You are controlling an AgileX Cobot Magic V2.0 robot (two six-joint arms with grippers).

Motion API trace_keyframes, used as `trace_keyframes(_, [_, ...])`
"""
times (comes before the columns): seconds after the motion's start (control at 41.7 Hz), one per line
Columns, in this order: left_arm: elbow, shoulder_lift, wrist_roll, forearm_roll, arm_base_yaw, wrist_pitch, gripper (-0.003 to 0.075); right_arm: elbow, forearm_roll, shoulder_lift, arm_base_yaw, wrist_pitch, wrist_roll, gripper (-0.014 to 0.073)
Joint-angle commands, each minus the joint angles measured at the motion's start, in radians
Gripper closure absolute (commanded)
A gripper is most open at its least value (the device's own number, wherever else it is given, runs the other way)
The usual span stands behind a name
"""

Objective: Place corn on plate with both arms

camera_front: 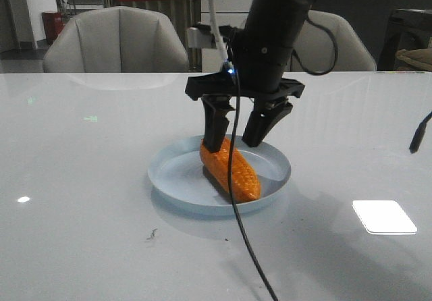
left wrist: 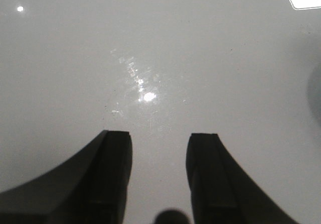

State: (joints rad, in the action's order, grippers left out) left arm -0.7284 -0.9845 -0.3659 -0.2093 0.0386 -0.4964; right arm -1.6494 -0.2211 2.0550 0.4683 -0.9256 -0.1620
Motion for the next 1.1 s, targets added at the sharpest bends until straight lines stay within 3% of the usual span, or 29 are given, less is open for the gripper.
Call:
trace_keyframes(0.0, [-0.028,0.014,-0.001,-0.016,0.001,0.069,0.0391,-0.038,0.023,-0.145,-0.019,-0.009,-0.008,0.0078])
trace_keyframes(0.216, [-0.028,0.014,-0.001,-0.016,0.001,0.069,0.0391,-0.034,0.023,-0.322,-0.123,-0.018,0.03,0.0078])
trace_keyframes(0.456, [-0.028,0.014,-0.001,-0.016,0.001,0.069,0.0391,0.019,0.029,-0.532,-0.333,-0.068,0.028,0.0078])
trace_keyframes(0.767, [-0.028,0.014,-0.001,-0.016,0.001,0.069,0.0391,0.384,0.081,-0.87,-0.55,0.101,-0.061,0.0078])
trace_keyframes(1.079, [-0.028,0.014,-0.001,-0.016,0.001,0.075,0.0391,0.763,0.088,-1.221,-0.585,0.267,-0.061,0.0078])
